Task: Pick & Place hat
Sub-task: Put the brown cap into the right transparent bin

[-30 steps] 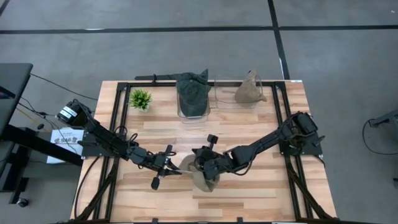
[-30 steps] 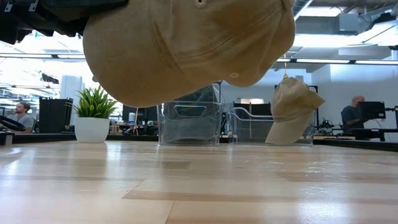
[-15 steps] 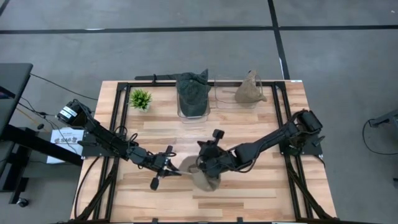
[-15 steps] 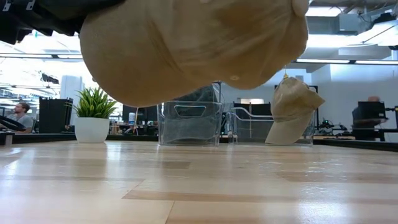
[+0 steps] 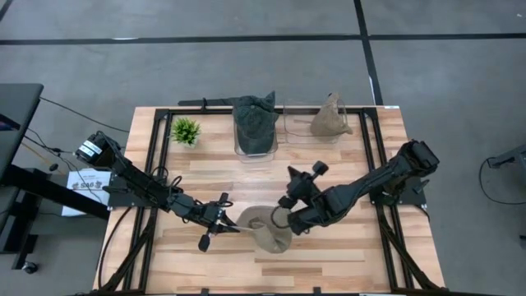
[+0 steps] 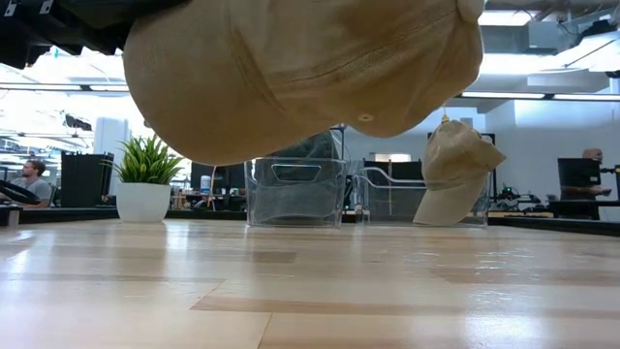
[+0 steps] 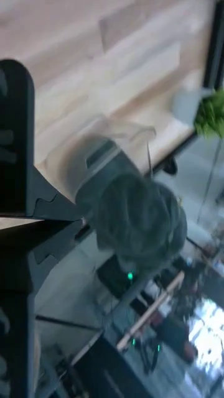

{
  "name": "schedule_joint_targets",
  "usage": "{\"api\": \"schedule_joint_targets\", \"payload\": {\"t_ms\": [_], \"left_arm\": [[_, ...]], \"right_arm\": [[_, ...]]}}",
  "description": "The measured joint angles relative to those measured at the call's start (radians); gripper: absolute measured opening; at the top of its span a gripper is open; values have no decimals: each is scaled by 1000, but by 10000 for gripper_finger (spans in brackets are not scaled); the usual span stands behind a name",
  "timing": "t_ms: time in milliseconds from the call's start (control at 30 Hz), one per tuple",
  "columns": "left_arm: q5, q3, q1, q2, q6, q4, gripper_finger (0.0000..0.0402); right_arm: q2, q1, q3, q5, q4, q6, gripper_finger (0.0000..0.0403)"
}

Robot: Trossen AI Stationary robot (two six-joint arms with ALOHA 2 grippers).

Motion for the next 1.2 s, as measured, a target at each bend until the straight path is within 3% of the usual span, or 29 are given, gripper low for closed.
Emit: {"api": "schedule_joint_targets", "payload": {"t_ms": [200,333,700,967,1200], "left_arm": [[0,0,0,0,0,5,22],[0,0,0,0,-3,21,22],[6,0,0,0,-130,126,22],[214,0,-17,0,-179,242,22],[258,0,-72,0,-174,359,22]], "right_arm": [[-4,55,0,88,-246,301,1],[4,90,-11,88,-300,390,1],[5,184,-74,85,-278,393,1],[6,285,-74,85,-278,286,1],[6,356,-74,85,-211,271,1]]}}
